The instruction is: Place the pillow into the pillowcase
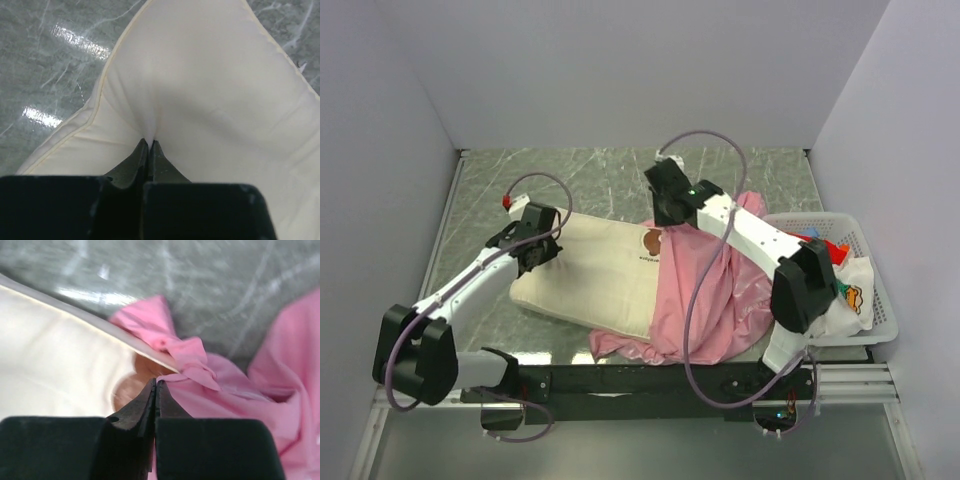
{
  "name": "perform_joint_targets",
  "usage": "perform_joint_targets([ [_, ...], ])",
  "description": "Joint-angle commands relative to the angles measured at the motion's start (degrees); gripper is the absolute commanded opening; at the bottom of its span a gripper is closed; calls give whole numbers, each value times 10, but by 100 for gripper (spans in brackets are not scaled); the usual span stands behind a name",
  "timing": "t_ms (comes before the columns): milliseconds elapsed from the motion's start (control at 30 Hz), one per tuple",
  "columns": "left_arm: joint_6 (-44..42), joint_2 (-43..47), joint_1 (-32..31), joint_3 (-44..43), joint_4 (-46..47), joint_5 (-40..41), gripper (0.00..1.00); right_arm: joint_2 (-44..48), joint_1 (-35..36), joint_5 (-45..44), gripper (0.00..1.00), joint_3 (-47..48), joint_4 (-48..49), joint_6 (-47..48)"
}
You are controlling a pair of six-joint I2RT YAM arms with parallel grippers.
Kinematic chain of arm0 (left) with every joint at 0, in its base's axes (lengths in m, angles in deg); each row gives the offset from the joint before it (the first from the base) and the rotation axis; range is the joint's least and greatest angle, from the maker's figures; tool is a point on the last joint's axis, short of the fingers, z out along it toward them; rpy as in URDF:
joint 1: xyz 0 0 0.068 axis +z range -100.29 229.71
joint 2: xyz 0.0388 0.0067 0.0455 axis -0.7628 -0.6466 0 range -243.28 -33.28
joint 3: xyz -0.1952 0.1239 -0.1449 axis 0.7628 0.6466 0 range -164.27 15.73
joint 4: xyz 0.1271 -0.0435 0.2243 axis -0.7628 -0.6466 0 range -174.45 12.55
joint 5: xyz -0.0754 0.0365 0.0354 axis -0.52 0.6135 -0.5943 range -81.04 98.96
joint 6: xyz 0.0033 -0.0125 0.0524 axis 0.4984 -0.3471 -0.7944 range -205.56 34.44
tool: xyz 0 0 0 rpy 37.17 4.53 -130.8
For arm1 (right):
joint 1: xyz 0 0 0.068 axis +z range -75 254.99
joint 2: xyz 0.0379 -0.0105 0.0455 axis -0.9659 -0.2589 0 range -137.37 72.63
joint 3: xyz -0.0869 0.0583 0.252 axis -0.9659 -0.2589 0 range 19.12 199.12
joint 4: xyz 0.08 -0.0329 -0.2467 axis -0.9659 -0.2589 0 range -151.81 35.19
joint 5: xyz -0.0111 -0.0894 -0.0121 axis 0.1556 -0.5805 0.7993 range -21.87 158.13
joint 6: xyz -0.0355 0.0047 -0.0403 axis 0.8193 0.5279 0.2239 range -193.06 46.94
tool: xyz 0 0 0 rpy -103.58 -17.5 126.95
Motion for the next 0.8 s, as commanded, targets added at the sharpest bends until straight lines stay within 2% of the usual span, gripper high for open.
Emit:
perform_joint_targets([
  [0, 17, 68, -3, 8, 39, -78, 1, -79, 50, -7, 0, 180, -45, 24],
  [200, 27, 128, 11, -43, 46, -89, 1, -211, 100, 21, 0, 418, -111, 37],
  [300, 16, 119, 31, -86, 31, -96, 1, -233, 94, 25, 0, 451, -111, 42],
  [400, 19, 96, 59, -78, 36, -121, 1, -225, 69, 20, 17, 418, -106, 43],
  [433, 24, 92, 66, -68, 41, -125, 1, -215, 63, 17, 40, 401, -92, 47],
  [500, 34, 87, 68, -31, 60, -128, 1, -169, 54, -6, 57, 340, -80, 52],
  [533, 42, 88, 70, -16, 66, -133, 1, -149, 52, -14, 69, 316, -69, 56],
  [567, 44, 90, 71, -4, 72, -137, 4, -108, 52, -34, 74, 273, -51, 63],
  [600, 32, 93, 70, 12, 80, -139, 12, -88, 52, -47, 79, 253, -48, 63],
  [633, 20, 97, 71, 16, 78, -131, 37, -66, 51, -57, 85, 233, -44, 62],
  [700, -20, 113, 70, 9, 70, -118, 62, 9, 52, -67, 88, 149, -27, 49],
  [733, -40, 120, 69, 4, 65, -118, 79, 38, 52, -67, 88, 113, 0, 42],
  [767, -56, 128, 68, -2, 62, -119, 80, 98, 51, -66, 88, 38, 15, 23],
])
